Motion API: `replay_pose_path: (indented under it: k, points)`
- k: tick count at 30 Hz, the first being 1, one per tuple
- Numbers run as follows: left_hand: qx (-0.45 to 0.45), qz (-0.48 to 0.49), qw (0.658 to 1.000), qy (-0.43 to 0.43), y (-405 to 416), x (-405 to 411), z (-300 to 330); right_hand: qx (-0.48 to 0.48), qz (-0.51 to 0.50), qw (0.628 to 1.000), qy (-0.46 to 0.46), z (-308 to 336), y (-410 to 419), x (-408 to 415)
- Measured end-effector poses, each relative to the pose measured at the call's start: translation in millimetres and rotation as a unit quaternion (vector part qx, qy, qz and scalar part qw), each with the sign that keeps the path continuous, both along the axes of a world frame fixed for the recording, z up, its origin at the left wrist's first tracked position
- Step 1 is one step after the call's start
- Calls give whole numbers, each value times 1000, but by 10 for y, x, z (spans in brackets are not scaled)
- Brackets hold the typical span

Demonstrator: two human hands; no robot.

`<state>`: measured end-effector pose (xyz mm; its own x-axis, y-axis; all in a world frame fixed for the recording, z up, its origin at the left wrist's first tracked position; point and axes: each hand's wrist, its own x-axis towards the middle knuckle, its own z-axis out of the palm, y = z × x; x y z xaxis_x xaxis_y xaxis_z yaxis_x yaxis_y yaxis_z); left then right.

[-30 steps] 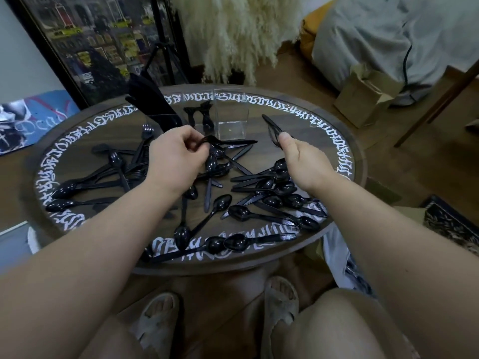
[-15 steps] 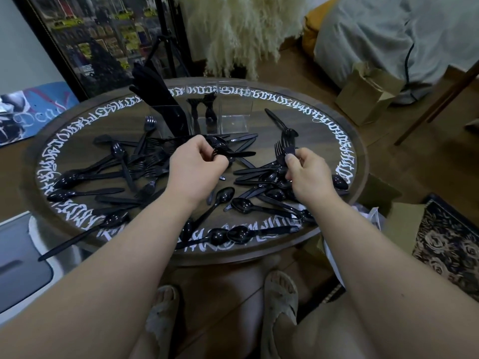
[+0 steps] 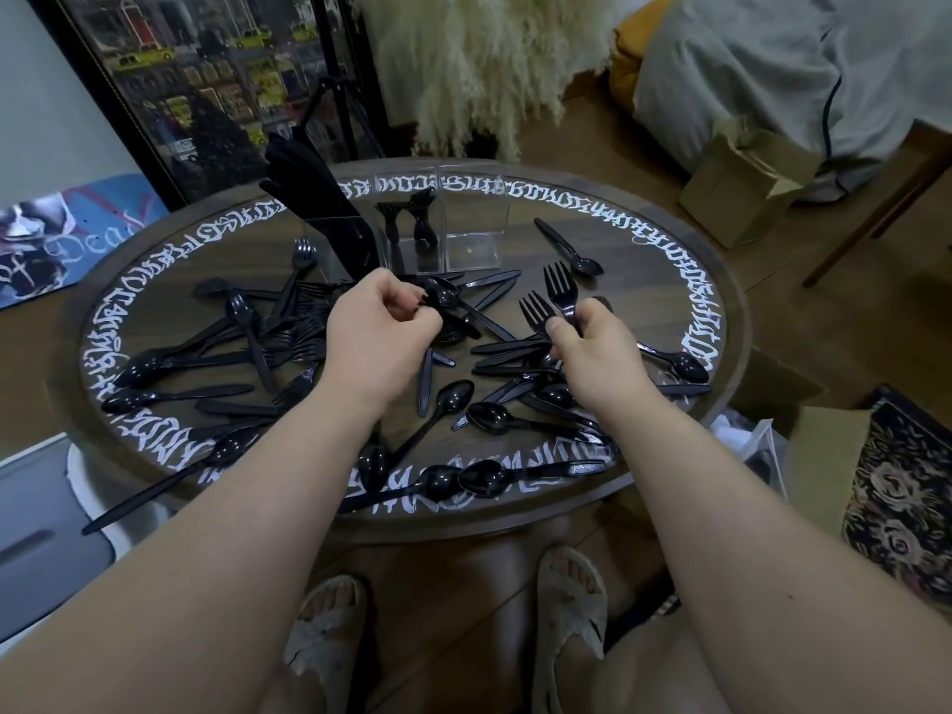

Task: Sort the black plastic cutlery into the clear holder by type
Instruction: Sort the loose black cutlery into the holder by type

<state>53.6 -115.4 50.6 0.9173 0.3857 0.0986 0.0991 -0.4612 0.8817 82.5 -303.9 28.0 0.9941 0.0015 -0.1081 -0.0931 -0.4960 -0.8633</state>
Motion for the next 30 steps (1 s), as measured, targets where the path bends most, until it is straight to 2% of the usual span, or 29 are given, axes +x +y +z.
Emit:
replay_pose_path:
  k: [7, 16, 20, 25, 30]
  points:
    - [-51, -25, 998, -8, -14, 2, -23, 79, 17, 996, 31, 7, 75, -6]
    - [8, -49, 998, 32, -14, 68, -132, 126, 5, 991, 44, 23, 174, 0]
    - [-9, -88, 995, 50, -42, 78, -166, 195, -4, 979, 57, 22, 200, 28]
    - [-50, -79, 995, 43, -35, 60, -214, 245, -8, 967, 76, 35, 280, 19]
    - [-37, -90, 994, 44, -79, 45, -189, 276, 7, 954, 115, 57, 394, 1]
